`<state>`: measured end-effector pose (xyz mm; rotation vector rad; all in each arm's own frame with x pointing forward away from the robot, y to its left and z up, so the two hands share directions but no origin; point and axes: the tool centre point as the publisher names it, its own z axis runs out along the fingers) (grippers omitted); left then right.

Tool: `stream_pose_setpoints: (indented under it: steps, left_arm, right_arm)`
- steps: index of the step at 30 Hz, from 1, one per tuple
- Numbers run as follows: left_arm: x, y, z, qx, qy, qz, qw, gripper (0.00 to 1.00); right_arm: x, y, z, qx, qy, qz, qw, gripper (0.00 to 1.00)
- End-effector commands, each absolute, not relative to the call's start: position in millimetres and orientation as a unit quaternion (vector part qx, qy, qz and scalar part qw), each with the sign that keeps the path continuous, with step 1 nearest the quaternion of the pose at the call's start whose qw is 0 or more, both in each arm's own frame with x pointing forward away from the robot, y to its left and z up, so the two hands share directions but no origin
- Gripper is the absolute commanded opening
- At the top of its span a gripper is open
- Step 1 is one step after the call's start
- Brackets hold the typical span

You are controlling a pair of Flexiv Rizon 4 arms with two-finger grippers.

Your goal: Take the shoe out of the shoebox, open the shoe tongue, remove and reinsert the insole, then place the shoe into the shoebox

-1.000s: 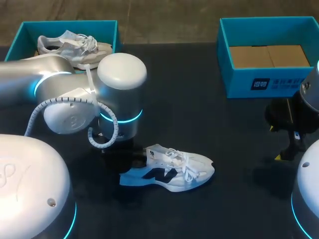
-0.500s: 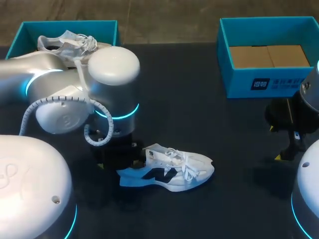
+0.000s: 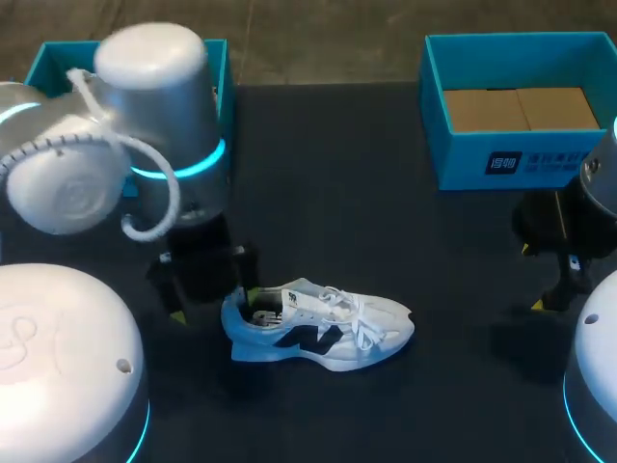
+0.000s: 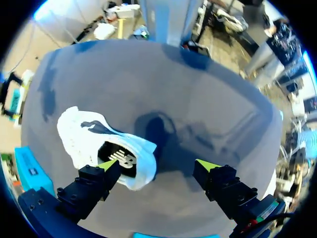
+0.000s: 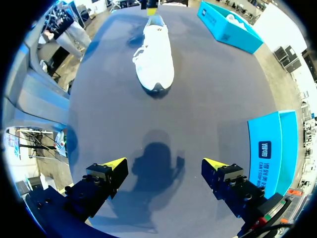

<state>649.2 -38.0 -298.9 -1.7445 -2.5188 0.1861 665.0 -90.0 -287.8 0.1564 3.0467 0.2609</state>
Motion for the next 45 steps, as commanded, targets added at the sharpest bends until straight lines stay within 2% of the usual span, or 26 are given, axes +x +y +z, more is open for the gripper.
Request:
stream_pose_setpoints:
  steps: [1, 6, 25, 28, 34, 45]
  left_arm:
    - [646, -9, -282, -0.551, -0.827, 0.107, 0.005, 1.00]
    - [643, 7, -278, -0.480, -0.856, 0.190, 0.015, 1.00]
    - [643, 7, -278, -0.480, -0.856, 0.190, 0.015, 1.00]
    - [653, 15, -276, -0.394, -0.886, 0.243, -0.020, 1.00]
    - [658, 35, -276, -0.313, -0.891, 0.326, -0.031, 1.00]
    - [662, 50, -290, -0.224, -0.886, 0.405, -0.010, 1.00]
  right_arm:
    - [663, -91, -288, 0.050, 0.994, 0.085, 0.042, 1.00]
    - [663, -91, -288, 0.050, 0.994, 0.085, 0.042, 1.00]
    - [663, -91, -288, 0.050, 0.994, 0.085, 0.042, 1.00]
    - [663, -91, -288, 0.050, 0.994, 0.085, 0.042, 1.00]
    - [663, -91, -288, 0.050, 0.994, 0.085, 0.042, 1.00]
    - [663, -91, -288, 0.050, 0.994, 0.085, 0.042, 1.00]
